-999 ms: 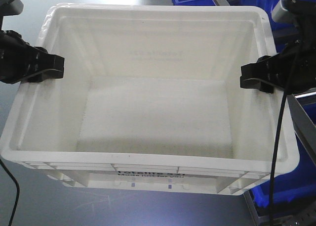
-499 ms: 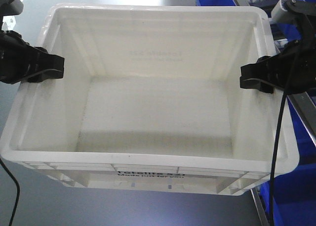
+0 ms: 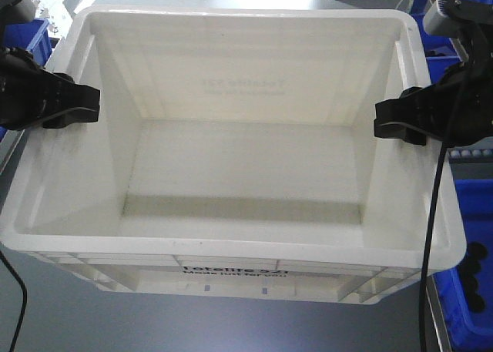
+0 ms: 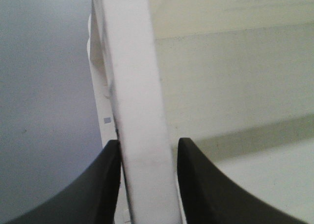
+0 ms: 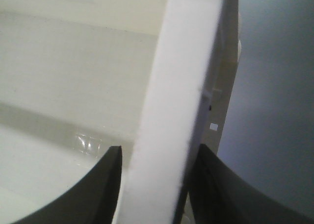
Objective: Move bin from left to right shelf
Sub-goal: 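Keep holding the crate with both grippers while driving to the other shelf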
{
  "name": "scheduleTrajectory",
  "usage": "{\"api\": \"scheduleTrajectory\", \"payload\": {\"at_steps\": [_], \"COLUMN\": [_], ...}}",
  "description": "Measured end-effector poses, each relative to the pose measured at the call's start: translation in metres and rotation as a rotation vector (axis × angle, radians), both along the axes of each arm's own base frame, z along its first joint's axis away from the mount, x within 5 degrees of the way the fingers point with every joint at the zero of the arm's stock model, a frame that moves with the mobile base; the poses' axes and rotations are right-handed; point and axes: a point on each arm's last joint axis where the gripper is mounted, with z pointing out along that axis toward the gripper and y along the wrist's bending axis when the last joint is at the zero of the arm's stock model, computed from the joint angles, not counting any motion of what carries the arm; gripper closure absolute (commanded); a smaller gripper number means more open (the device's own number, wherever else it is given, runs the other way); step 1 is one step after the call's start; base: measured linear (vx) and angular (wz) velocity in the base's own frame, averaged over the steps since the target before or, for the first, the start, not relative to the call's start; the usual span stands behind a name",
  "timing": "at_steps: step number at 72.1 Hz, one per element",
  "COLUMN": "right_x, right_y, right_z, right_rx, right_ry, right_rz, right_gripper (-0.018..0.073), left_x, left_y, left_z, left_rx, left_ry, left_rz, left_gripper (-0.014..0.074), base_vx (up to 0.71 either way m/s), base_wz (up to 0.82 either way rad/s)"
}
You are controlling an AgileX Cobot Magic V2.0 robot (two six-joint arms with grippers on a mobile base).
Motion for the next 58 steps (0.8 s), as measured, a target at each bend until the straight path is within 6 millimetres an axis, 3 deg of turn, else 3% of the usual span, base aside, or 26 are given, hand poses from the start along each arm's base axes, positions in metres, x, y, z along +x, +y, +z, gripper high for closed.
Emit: {"api": "scheduleTrajectory", "payload": {"at_steps": [58], "right_x": [-0.0001], "right_y": [0.0], "right_z": [0.0], "right_rx": [0.0], "right_ry": [0.001], "right_rz": [0.0], "right_gripper": [0.0564], "left_x": [-0.0001], "left_y": [0.0], "left_z": [0.0], "left_rx": [0.0], "left_ry": [0.001], "left_rz": [0.0], "left_gripper": [0.0594], "base_vx": [0.46], "base_wz": [-0.03]}}
